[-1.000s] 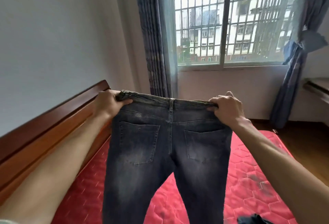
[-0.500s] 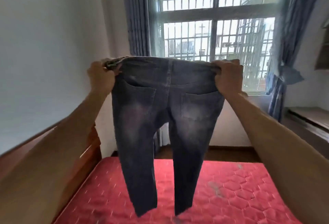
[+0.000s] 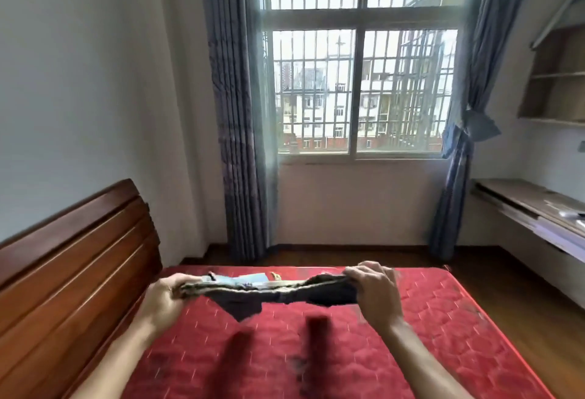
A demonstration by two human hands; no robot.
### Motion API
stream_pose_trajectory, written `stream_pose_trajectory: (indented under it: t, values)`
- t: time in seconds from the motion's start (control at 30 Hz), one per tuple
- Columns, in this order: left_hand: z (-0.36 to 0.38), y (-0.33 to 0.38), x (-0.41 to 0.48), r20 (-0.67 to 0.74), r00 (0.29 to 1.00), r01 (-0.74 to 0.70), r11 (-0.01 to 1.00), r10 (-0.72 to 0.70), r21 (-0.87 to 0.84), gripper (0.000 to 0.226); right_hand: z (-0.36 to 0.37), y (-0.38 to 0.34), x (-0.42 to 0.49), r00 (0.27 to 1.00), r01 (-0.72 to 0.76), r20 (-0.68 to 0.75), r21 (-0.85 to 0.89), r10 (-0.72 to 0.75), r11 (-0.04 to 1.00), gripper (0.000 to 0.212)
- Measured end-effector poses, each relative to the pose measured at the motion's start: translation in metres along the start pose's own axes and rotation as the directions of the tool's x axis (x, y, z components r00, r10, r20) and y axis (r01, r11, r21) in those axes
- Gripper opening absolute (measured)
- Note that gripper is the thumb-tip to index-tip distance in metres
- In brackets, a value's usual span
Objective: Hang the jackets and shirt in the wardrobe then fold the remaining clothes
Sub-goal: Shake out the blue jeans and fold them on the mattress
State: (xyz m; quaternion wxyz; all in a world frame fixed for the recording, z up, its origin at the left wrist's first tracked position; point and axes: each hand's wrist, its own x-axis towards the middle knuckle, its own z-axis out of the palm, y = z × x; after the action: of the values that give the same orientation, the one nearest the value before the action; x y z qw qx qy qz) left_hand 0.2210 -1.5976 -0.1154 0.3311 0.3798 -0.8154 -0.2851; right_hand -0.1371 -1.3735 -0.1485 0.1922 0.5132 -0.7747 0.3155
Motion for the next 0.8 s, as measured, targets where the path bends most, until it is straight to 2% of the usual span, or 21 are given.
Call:
stream_pose_trajectory:
  t: [0.17, 0.27, 0.33, 0.47, 0.63, 0.8]
  values:
    - [0.094, -0.119, -0.166, 0.107, 0.960, 0.263, 0.965, -0.260, -0.009, 0.056, 0.077, 0.024, -0.198, 0.990, 0.011, 0.144, -0.011, -0.009, 1.000, 0.023]
    - [0.144, -0.176, -0.275, 0.183, 0.917, 0.360, 0.933, -0.354, 0.004, 0.055, 0.117, 0.033, -0.331, 0.949, -0.071, 0.310, 0.004, 0.066, 0.997, 0.036]
    - [0.177, -0.216, -0.350, 0.226, 0.897, 0.378, 0.924, -0.381, 0.057, 0.063, 0.138, 0.039, -0.420, 0.902, -0.114, 0.418, -0.002, 0.104, 0.993, 0.048]
    - [0.229, -0.293, -0.488, 0.322, 0.855, 0.360, 0.913, -0.406, 0.194, 0.081, 0.157, 0.035, -0.572, 0.825, -0.169, 0.541, -0.044, 0.166, 0.985, 0.037]
    - [0.264, -0.327, -0.624, 0.434, 0.787, 0.289, 0.884, -0.438, 0.368, 0.065, 0.164, 0.024, -0.719, 0.723, -0.325, 0.604, -0.129, 0.335, 0.937, 0.042]
    - [0.274, -0.347, -0.700, 0.432, 0.798, 0.203, 0.863, -0.420, 0.463, 0.071, 0.155, 0.011, -0.792, 0.610, -0.471, 0.636, -0.189, 0.473, 0.862, 0.042]
